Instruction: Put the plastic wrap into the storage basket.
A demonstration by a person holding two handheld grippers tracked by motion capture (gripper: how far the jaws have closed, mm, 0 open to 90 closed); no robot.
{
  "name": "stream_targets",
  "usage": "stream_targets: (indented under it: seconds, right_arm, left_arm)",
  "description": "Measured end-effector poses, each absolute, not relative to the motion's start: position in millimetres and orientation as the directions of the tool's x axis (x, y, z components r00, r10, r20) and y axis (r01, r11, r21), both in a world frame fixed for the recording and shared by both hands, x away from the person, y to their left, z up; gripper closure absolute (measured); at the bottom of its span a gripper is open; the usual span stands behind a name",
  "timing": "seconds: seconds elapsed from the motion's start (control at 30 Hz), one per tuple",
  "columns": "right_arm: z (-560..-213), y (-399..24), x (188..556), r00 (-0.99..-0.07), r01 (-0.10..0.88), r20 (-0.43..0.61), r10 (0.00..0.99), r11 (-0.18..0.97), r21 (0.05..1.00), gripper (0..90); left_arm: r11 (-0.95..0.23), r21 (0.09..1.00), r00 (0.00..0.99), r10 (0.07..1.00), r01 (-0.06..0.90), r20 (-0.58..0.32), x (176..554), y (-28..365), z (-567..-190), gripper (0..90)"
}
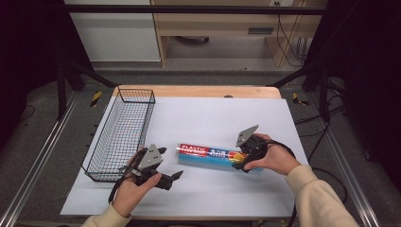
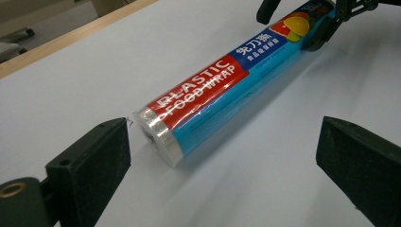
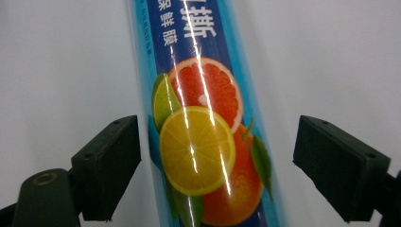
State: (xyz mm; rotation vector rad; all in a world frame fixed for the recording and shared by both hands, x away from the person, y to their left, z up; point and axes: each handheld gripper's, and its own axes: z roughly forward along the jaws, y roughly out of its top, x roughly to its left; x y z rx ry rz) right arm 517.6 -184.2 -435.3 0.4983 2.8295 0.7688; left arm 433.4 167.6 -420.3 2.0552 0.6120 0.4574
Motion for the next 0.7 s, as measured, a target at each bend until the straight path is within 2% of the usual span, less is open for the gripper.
stream_targets:
  seconds: [0.33, 0.5, 0.7]
  right_arm:
    - [-450, -177, 521, -0.937, 0.281, -0.048, 0.346, 0.829, 0.484, 20.9]
    - [-453, -177, 522, -0.945, 0.263, -0.052, 0.323, 0.845, 0.465, 26.9]
    - [-455, -174, 523, -0.946, 0.262, -0.064, 0.319, 0.862, 0.435, 27.9]
  left_arm:
    - [-0.473, 0.847, 0.816, 0.572, 0.243, 0.085, 433, 166, -421, 4.2]
    - [-0.485, 0.841, 0.820, 0.565, 0.240, 0.091, 433, 165, -420, 4.3]
    - [-0.507, 0.829, 0.831, 0.548, 0.237, 0.098, 436, 161, -419, 4.5]
